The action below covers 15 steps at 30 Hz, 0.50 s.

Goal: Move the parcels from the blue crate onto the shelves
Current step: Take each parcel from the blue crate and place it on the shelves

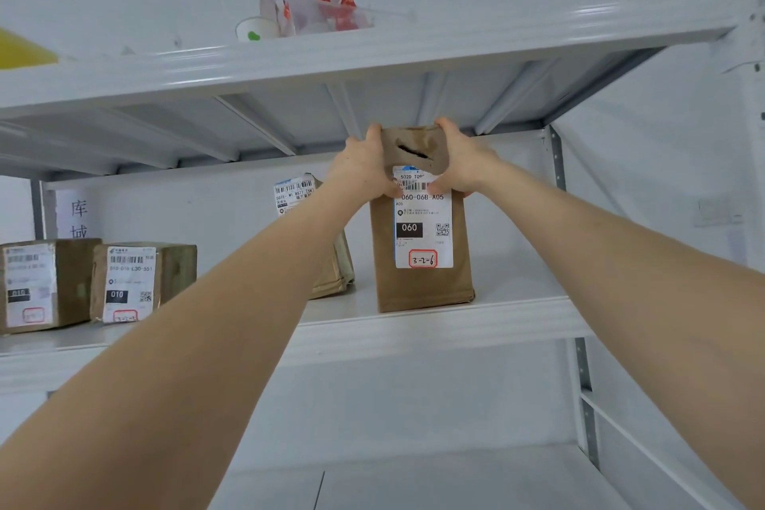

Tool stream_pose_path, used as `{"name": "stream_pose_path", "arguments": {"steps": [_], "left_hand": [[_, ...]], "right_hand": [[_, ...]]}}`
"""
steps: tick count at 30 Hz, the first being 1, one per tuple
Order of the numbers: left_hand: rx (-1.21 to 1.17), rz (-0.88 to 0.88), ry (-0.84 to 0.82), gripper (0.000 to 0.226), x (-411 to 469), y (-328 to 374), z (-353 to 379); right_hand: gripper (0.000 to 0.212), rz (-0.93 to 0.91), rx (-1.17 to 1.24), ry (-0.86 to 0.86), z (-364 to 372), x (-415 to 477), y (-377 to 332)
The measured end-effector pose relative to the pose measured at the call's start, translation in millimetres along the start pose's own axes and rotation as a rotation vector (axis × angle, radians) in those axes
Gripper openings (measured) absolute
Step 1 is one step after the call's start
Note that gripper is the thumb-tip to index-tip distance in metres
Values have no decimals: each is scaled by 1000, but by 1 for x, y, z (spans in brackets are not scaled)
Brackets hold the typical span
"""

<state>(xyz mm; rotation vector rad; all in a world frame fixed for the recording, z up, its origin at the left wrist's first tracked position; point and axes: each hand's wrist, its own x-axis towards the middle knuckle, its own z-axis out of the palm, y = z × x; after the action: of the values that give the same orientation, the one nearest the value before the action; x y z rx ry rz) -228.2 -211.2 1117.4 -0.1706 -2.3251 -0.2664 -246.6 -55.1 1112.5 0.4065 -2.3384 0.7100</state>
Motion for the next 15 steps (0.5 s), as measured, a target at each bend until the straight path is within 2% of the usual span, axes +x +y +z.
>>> {"name": "stream_pose_path", "arguments": {"steps": [7, 11, 15], "left_hand": [[204, 118, 59, 90, 4, 2, -2], [289, 180, 72, 95, 7, 1, -2], [319, 207, 96, 97, 7, 3, 2]], "right_hand": [[104, -71, -257, 72, -1, 3, 0], [93, -212, -452, 108, -5, 3, -6], [82, -244, -448, 131, 1, 3, -9]]}}
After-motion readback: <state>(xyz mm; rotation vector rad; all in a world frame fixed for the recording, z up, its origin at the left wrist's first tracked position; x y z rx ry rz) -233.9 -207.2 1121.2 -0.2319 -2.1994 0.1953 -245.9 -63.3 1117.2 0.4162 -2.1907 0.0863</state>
